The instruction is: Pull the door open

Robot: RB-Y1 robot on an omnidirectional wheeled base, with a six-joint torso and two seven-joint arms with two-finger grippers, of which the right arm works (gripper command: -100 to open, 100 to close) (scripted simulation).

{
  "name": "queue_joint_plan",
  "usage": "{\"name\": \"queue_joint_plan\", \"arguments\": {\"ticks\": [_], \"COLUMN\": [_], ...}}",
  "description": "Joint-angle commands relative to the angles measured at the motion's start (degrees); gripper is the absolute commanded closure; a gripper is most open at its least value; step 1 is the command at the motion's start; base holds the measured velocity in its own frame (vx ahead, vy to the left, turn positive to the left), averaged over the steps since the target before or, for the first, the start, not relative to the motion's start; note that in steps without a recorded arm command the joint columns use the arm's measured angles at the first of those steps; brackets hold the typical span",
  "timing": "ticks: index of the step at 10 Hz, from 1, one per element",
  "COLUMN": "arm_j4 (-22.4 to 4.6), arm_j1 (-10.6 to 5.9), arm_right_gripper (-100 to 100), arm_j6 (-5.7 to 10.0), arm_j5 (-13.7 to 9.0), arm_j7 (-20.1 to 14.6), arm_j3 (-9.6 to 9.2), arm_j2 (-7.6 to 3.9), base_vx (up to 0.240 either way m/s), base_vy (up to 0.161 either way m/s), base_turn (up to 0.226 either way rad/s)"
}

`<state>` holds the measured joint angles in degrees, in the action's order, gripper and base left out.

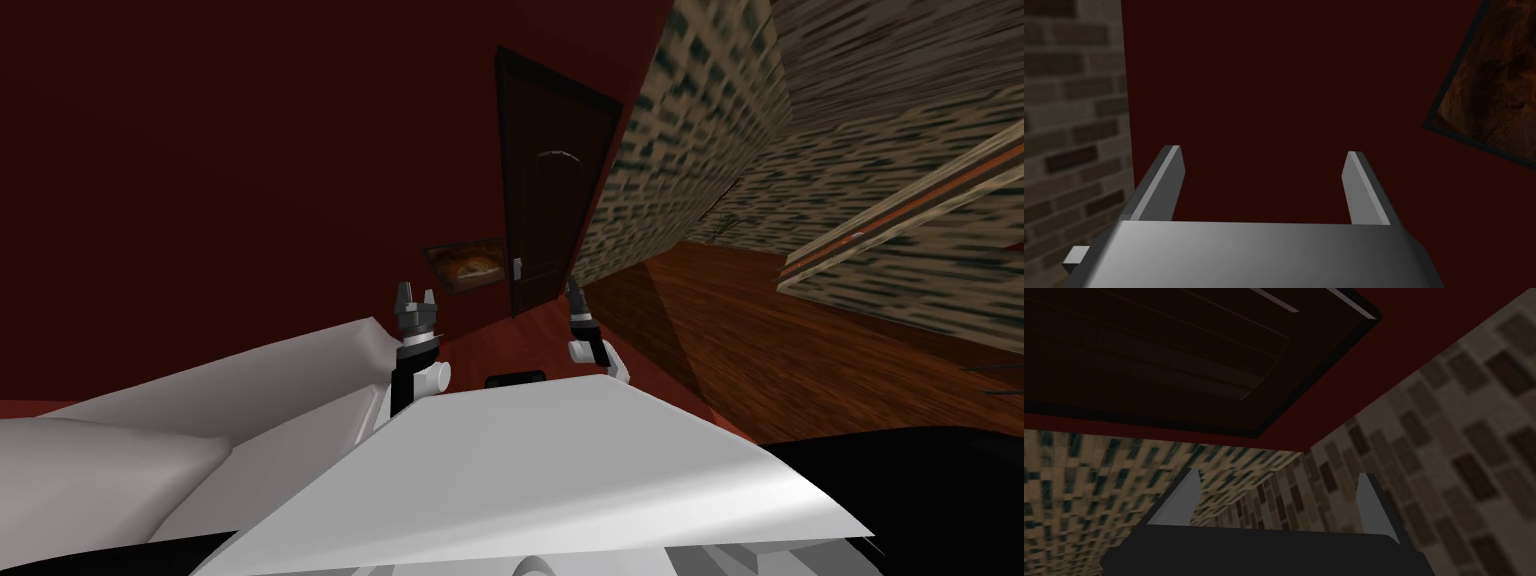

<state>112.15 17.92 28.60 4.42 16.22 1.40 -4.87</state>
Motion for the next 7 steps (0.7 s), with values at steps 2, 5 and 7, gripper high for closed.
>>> {"name": "queue_joint_plan", "arguments": {"ticks": [2, 5, 7], "arm_j4": [-4.0, -9.2, -12.8], "arm_j1": [-2.04, -4.64, -6.45], "arm_right_gripper": [-100, -100, -100], "arm_j6": [0.61, 1.41, 1.96], "arm_j5": [1.5, 3.4, 4.6], "arm_j7": [1.8, 4.0, 5.6], "arm_j3": [0.01, 0.04, 0.07], "arm_j2": [-1.17, -2.59, -3.55], "base_vx": [0.098, 0.096, 0.105], "base_vy": [0.019, 0.006, 0.018], "base_turn": [0.015, 0.017, 0.016]}}
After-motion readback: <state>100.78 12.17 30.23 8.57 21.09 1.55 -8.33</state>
